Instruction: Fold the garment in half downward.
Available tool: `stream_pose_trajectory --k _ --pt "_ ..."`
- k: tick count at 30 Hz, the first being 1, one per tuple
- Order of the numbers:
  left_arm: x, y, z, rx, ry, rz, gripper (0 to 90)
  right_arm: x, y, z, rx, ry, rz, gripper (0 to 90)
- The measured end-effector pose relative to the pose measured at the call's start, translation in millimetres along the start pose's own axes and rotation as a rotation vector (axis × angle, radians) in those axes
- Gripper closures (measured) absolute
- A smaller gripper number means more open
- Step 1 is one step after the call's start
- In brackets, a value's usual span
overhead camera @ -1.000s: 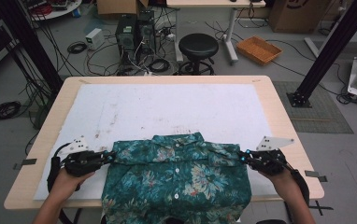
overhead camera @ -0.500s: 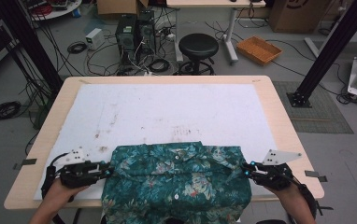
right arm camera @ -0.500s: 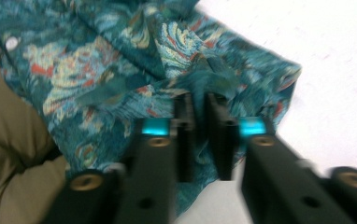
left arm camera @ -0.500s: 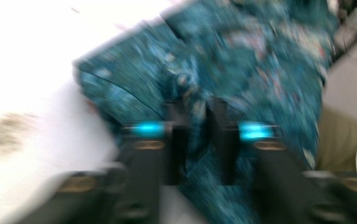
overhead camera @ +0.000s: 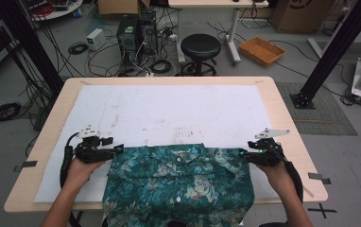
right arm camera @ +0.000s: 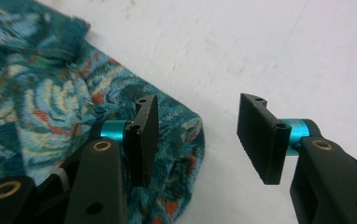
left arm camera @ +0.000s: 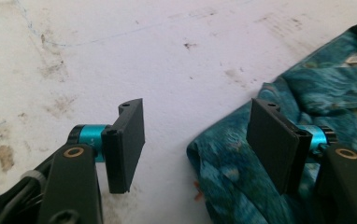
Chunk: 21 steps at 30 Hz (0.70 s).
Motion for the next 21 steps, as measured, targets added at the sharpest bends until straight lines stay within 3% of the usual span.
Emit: stream_pose_trajectory --k 1,3,4,6,7,8,9,11,13,15,17,21 --pt "-1.1 -2.4 -0.7 0.01 -0.015 0.005 37.1 -1.8 -9.2 -1.1 0.03 -0.03 -0.008 47.8" --pt "-3.0 -6.5 -4.3 0.046 -0.043 0.029 38.6 -1.9 -13.1 -2.0 0.033 -0.04 0.0 47.8" --pt "-3.1 -7.2 -6.8 0.069 -0.07 0.04 51.5 -1.0 -19.7 -4.8 0.051 -0.057 0.01 48.6" --pt "-4.3 -8.4 -8.6 0.071 -0.081 0.04 55.0 -1.0 -19.7 -4.8 0.051 -0.057 0.01 48.6" --pt "-7.8 -9.1 -13.3 0.075 -0.094 0.011 55.0 -0.4 -22.3 -6.6 0.058 -0.056 0.012 50.2" --pt "-9.9 -9.4 -15.5 0.072 -0.101 -0.001 69.1 1.5 -27.5 -11.2 0.08 -0.046 0.027 56.4" --pt "-11.2 -8.7 -16.7 0.061 -0.104 -0.013 75.1 2.6 -27.9 -12.3 0.07 -0.037 0.021 60.3" --pt "-11.7 -6.8 -18.0 0.054 -0.097 -0.018 84.6 4.6 -26.6 -13.6 0.068 -0.028 0.053 75.1" --pt "-9.8 -5.5 -16.6 0.038 -0.055 -0.025 86.5 6.2 -24.9 -14.2 0.074 -0.015 0.066 83.4" --pt "-6.7 -2.6 -11.1 -0.004 -0.003 -0.031 86.7 3.4 -22.5 -11.7 0.066 0.006 0.042 84.9" --pt "-5.7 -0.5 -3.5 -0.035 0.048 -0.053 86.8 -2.3 -17.9 -4.8 0.021 0.001 0.015 85.2" --pt "-4.9 -4.9 13.2 -0.064 0.055 -0.038 86.8 -16.1 -14.1 17.3 -0.054 0.032 -0.033 85.2"
Point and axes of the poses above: each handheld gripper's, and its own axes: y roughly backward along the jaws, z roughly out of its top, x roughly to its left, the point moved 6 cm from there along -y, roughly forward along the jaws, and after that the axes turned 11 degrees about z, right-handed, at the moved point
